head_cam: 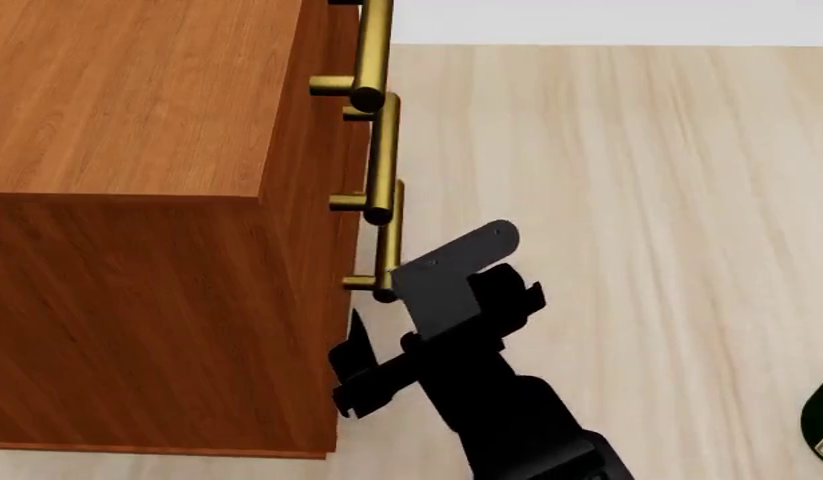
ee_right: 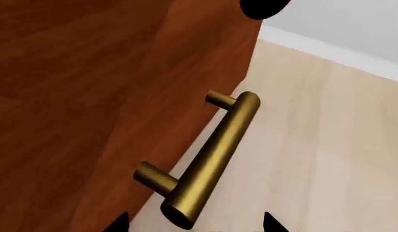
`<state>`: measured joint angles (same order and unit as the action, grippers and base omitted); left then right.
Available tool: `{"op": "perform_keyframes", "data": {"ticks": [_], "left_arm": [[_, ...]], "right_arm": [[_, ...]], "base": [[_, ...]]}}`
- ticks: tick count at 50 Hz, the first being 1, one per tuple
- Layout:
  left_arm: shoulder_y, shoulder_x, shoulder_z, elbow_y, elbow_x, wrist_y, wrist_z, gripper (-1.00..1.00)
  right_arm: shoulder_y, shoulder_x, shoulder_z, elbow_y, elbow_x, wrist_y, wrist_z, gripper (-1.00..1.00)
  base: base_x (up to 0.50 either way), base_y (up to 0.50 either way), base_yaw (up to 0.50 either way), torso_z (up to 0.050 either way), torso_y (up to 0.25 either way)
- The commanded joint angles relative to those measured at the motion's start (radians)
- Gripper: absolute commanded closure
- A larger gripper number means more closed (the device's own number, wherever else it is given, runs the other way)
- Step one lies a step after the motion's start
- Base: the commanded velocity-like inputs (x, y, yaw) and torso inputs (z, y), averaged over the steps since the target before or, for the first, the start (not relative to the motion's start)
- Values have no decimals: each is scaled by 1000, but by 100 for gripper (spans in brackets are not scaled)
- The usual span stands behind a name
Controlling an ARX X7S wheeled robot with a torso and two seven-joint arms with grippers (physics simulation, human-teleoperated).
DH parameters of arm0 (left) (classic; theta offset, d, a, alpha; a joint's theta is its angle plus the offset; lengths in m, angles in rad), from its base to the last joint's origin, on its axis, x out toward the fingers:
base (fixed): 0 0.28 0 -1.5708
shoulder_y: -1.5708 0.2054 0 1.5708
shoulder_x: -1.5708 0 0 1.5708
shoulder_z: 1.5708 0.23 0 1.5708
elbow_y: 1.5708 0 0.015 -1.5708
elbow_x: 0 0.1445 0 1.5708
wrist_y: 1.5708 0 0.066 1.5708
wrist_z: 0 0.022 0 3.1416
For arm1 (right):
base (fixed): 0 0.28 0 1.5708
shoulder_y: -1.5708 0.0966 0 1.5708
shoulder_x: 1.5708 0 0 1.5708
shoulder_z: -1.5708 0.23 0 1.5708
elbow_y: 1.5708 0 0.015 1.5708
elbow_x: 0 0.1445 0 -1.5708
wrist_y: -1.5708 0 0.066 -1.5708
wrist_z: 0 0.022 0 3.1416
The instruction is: Close the bottom drawer of the cabinet and open the top drawer.
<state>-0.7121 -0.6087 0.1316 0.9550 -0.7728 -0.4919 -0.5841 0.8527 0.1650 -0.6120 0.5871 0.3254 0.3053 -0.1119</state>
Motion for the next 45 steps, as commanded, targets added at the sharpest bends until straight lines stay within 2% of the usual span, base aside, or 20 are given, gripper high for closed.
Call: {"op": "perform_keyframes", "data": {"ticks": [1, 10, 26, 45], "left_arm": [[-10, -10, -1, 7, -14, -5, -12, -100], [-18, -14, 1, 13, -24, -7, -22, -100], [-25, -1, 31, 9, -13, 1, -22, -100], [-39, -4, 49, 19, -22, -2, -37, -100]], "right_arm": [[17, -74, 22, 61, 12, -53, -49, -100], [-22, -48, 30, -36, 43, -14, -32, -100], [-277, 126, 129, -549, 123, 157, 199, -100], [-401, 204, 257, -842, 223, 249, 358, -100]], "base": [[0, 5, 8, 0, 0], [1, 5, 8, 0, 0], [0, 0, 1, 0, 0], [0, 0, 0, 0, 0]]}}
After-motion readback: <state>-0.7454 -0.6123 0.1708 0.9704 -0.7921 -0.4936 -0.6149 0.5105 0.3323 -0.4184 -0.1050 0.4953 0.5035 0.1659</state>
